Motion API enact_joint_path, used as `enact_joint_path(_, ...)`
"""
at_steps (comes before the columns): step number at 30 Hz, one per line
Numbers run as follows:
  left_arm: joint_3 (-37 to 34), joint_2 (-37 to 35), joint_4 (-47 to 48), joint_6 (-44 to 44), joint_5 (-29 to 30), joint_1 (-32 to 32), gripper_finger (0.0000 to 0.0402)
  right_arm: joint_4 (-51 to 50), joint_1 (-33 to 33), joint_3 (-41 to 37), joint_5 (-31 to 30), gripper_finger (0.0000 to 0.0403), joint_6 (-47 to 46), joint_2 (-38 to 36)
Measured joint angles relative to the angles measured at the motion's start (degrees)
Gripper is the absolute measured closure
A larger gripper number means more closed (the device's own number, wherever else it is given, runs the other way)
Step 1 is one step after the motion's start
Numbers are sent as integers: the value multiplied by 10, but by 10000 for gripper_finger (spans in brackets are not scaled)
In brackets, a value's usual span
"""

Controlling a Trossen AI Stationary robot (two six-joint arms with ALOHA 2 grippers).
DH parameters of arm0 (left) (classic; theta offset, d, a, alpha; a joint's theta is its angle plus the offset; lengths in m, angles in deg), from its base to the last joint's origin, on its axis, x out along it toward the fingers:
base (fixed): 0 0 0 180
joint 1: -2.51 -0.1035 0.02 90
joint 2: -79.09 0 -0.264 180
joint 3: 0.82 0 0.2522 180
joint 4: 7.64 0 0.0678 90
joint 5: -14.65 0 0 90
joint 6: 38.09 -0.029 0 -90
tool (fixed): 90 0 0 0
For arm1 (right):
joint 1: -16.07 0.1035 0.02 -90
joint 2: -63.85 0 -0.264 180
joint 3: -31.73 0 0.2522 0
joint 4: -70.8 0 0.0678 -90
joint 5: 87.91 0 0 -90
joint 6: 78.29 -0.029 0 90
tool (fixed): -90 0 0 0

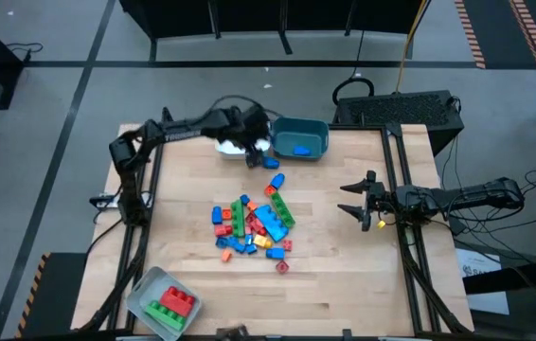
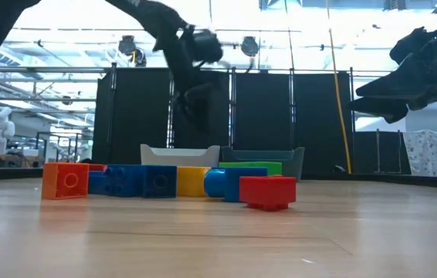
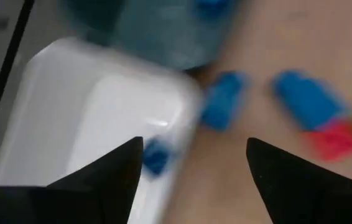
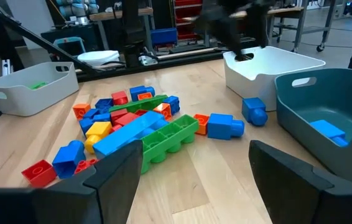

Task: Sort blocks by size
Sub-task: Put the green rectangular 4 stud game piece into the gray bin

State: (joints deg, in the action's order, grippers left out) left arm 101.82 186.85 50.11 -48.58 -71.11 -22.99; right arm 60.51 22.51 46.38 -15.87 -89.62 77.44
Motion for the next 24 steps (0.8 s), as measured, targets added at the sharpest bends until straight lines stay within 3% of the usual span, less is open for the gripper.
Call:
enact_joint_path(3,0,0,-33,-17,0,60,123,0,0,0,0,124,0,0)
enact_joint_path(11,-3,7,-38,-273,0,203,124,0,0,0,1,124,0,0)
enact_joint_path(24,-2,43,-90,-333,-30,232,124,0,0,0,3,124,0,0)
